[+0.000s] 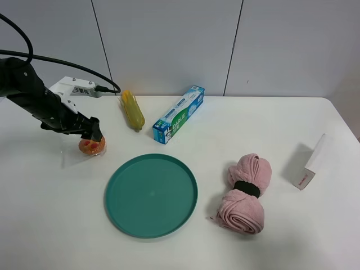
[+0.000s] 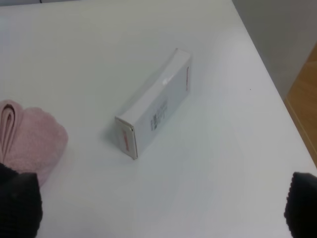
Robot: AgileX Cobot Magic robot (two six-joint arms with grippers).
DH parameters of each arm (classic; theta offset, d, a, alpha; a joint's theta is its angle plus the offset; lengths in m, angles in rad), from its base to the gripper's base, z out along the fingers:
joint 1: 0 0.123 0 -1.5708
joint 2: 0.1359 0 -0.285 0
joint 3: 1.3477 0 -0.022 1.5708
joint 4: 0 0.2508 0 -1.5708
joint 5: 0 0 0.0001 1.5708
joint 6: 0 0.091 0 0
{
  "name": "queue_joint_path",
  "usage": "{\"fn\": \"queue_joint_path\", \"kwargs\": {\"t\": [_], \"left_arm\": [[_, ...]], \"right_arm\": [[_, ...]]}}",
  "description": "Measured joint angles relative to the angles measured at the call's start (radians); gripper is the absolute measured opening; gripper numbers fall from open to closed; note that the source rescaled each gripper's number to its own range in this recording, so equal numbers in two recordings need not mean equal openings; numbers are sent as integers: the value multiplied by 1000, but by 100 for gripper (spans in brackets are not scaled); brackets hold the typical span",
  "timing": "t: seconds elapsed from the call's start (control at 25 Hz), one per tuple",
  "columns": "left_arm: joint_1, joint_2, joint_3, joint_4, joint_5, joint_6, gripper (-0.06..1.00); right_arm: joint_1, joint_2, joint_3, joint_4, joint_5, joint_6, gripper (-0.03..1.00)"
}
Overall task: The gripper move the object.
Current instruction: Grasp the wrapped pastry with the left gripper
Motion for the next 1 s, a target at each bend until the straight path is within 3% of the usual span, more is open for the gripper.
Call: {"fn": "queue_joint_path", "kwargs": {"t": [0.6, 1.0], "left_arm": [[-22, 144, -8, 0, -98, 3, 80], [-22, 209, -45, 3, -106, 4, 80]], "right_arm": [[0, 0, 0, 0, 0, 0, 100], [0, 0, 0, 0, 0, 0, 100]]}}
